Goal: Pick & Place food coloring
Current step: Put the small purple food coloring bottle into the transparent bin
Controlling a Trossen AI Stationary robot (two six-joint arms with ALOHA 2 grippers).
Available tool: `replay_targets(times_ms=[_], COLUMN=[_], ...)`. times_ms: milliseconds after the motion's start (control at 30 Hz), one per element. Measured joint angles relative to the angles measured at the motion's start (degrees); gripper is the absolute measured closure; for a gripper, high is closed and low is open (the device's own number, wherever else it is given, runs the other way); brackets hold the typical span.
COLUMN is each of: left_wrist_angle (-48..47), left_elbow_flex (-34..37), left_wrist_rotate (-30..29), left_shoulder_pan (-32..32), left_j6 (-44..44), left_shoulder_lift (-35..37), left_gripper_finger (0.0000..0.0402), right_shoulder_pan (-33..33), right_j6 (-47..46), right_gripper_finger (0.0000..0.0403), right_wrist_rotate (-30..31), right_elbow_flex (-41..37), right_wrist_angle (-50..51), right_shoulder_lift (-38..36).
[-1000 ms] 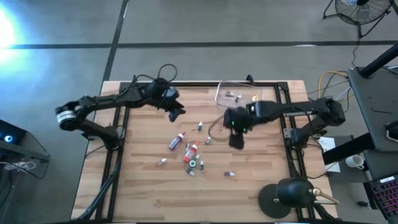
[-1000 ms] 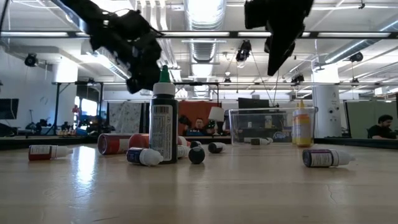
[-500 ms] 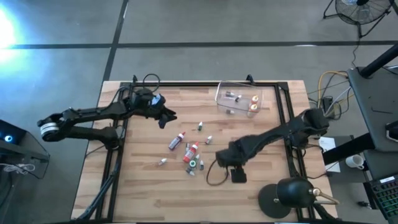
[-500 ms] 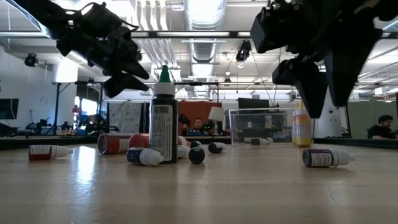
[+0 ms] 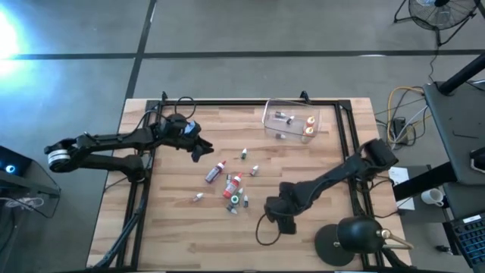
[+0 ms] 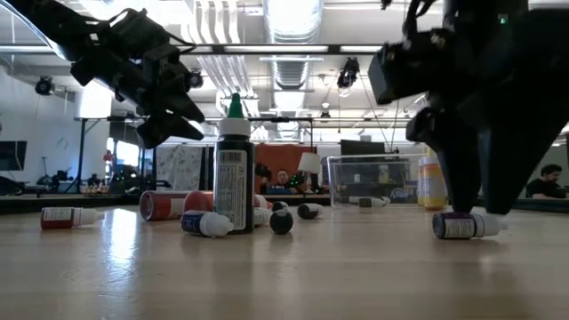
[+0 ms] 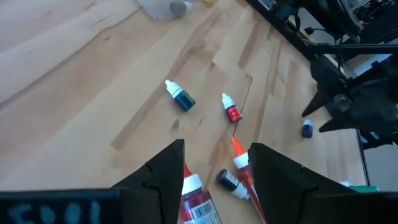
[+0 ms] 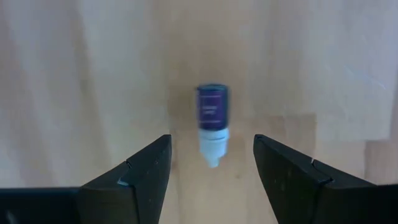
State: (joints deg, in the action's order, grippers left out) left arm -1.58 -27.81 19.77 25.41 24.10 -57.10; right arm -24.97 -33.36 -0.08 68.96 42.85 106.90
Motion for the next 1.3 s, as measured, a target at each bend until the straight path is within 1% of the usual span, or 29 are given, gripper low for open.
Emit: replay_targets(times_ms=[133, 200, 467, 533, 633, 800, 900, 1067, 1300], left_wrist_angle=[0.1, 0.1, 0.1, 0.1, 0.1, 0.1, 0.1, 0.1, 0.1], left_elbow_flex=[0.0, 0.0, 0.0, 0.0, 0.0, 0.0, 0.0, 0.0, 0.0], left_wrist_rotate=[-0.8, -1.0, -2.1, -2.1, -2.3, -3.2, -3.4, -4.9, -5.0], left_shoulder_pan=[0.0, 0.0, 0.0, 0.0, 0.0, 0.0, 0.0, 0.0, 0.1], left_j6=[0.0, -0.3, -1.1, -1.1, -1.1, -1.1, -1.1, -1.1, -0.9], left_shoulder_lift=[0.0, 0.0, 0.0, 0.0, 0.0, 0.0, 0.0, 0.0, 0.0], left_gripper_finger=[0.0250, 0.0250, 0.0250, 0.0250, 0.0250, 0.0250, 0.0250, 0.0250, 0.0250], right_shoulder_pan=[-1.3, -1.4, -1.5, -1.7, -1.8, -1.8, -1.8, -1.8, -1.4], right_j6=[-5.6, -6.9, -6.4, -4.9, -2.5, -1.7, -1.7, -0.6, 0.4], right_gripper_finger=[0.0184, 0.0184, 0.0184, 0.0184, 0.0184, 0.0190, 0.0210, 0.0267, 0.0342], right_wrist_rotate=[4.0, 4.6, 4.1, 2.9, 2.9, 3.1, 3.1, 3.5, 3.7], right_elbow_flex=[-0.1, -0.2, -2.4, -3.3, -4.2, -5.4, -5.6, -5.4, -5.3], right_wrist_angle=[-0.9, -0.9, -2.1, -3.3, -4.7, -5.9, -6.0, -5.7, -5.8], right_shoulder_lift=[0.1, 0.1, 0.1, 0.1, 0.1, 0.0, -0.1, 0.0, 0.0])
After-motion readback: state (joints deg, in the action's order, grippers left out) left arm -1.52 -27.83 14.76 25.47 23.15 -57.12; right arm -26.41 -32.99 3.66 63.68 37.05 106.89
